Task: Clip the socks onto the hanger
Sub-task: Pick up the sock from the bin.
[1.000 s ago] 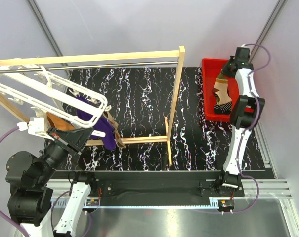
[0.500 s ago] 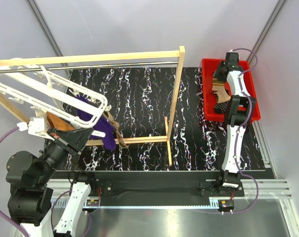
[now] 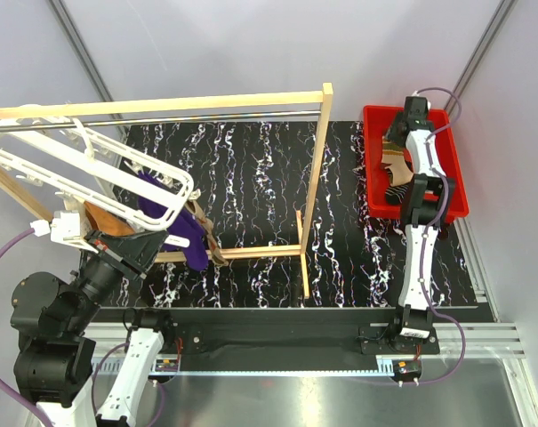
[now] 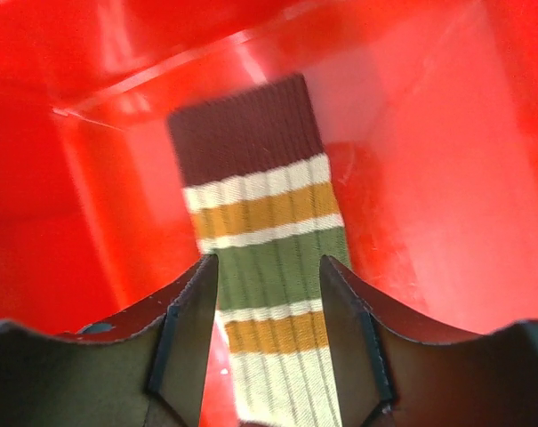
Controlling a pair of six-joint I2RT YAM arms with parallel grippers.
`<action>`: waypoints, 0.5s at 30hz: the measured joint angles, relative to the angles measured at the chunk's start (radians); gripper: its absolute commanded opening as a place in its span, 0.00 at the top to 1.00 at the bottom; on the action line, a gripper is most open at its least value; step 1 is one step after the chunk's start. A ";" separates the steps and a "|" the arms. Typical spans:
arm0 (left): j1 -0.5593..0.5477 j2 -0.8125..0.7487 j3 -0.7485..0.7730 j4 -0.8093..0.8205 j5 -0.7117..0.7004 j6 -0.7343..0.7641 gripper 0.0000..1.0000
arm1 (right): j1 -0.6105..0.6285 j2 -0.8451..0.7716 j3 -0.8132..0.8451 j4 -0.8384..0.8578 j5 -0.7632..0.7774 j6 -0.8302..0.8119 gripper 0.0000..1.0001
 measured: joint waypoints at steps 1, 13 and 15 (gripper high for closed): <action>0.000 0.000 0.000 0.000 0.000 0.000 1.00 | 0.000 0.010 0.000 -0.004 0.006 0.000 0.43; 0.000 0.000 -0.008 0.001 -0.001 0.001 1.00 | 0.011 0.070 0.060 -0.034 0.050 -0.036 0.77; 0.000 0.000 -0.008 0.001 0.000 0.001 1.00 | 0.016 0.070 0.060 -0.034 0.057 -0.042 0.91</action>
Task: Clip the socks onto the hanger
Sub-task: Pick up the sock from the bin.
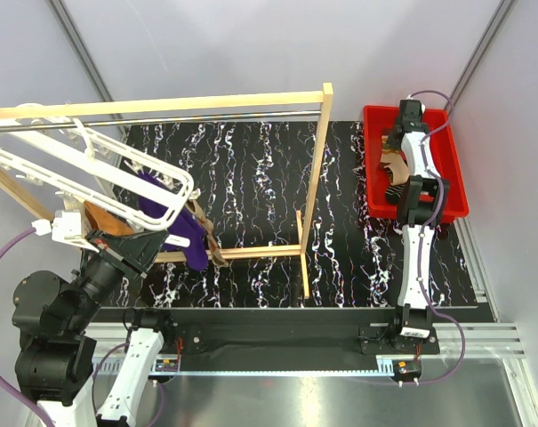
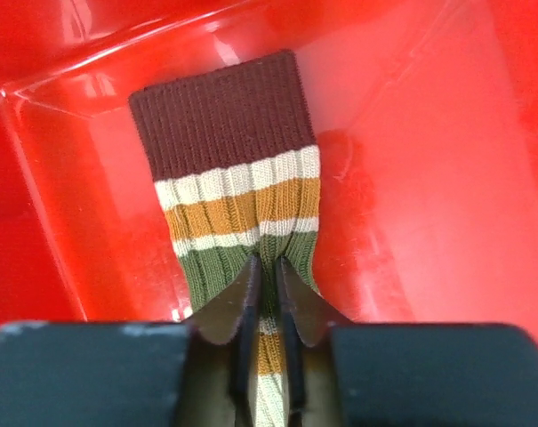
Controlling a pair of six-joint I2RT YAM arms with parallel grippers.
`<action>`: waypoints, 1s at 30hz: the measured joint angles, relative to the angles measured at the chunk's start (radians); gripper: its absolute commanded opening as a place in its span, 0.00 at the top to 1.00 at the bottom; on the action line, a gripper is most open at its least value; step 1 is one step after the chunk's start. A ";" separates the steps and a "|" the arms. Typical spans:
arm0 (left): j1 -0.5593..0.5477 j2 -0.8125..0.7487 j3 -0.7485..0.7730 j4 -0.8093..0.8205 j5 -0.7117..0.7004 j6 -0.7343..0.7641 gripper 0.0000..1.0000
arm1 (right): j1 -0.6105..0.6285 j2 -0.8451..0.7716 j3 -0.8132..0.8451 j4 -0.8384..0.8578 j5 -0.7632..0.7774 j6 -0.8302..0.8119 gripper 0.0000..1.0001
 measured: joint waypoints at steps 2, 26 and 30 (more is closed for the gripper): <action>0.000 0.000 -0.002 0.001 0.000 0.000 1.00 | 0.004 0.000 0.000 0.000 0.008 -0.006 1.00; 0.000 -0.010 -0.017 0.009 -0.001 -0.001 1.00 | 0.012 -0.979 -0.754 0.145 -0.074 0.138 1.00; 0.002 -0.018 -0.029 0.015 -0.001 -0.001 1.00 | 0.043 -1.278 -0.937 0.210 -0.160 0.142 1.00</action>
